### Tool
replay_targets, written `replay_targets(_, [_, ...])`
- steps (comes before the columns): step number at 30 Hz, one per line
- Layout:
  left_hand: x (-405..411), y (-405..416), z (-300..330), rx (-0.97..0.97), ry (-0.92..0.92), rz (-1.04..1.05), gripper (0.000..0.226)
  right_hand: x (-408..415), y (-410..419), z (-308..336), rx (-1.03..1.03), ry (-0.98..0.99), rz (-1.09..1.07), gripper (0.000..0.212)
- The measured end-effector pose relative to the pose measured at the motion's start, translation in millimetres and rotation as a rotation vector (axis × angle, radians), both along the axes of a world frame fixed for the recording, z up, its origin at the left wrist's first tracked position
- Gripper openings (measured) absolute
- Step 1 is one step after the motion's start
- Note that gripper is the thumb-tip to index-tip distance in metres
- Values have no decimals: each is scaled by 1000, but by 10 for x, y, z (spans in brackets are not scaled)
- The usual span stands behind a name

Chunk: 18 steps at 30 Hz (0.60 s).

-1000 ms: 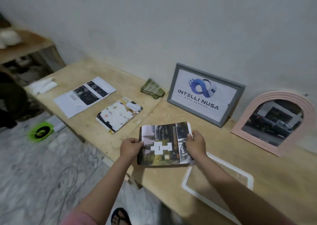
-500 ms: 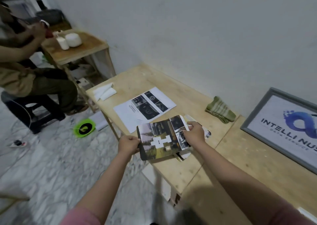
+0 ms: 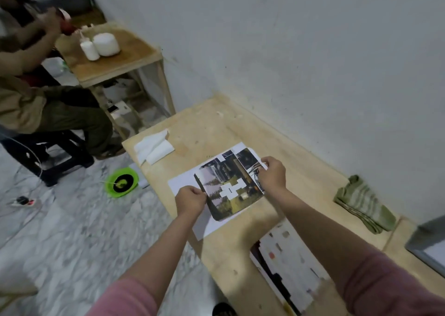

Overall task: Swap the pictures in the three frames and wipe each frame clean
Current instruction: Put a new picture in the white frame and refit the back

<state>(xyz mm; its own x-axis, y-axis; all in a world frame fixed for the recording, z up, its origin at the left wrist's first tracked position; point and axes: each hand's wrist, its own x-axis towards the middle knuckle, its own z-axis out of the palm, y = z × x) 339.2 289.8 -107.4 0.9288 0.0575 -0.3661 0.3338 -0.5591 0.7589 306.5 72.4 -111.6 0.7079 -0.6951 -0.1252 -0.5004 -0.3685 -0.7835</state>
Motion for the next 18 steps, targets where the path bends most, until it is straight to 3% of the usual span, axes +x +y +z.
replay_targets(5, [228, -131, -165, 132, -32, -88, 7, 243, -78, -286, -52, 109, 186, 43])
replay_targets(10, [213, -163, -295, 269, -38, -117, 28, 220, -109, -466, -290, 243, 307, 41])
replay_targets(14, [67, -174, -249, 251, -67, -44, 30, 46, -165, -471, -308, 196, 279, 42])
replay_targets(18, [-278, -250, -220, 175, -120, -120, 24, -325, -296, -413, -325, 188, 255, 41])
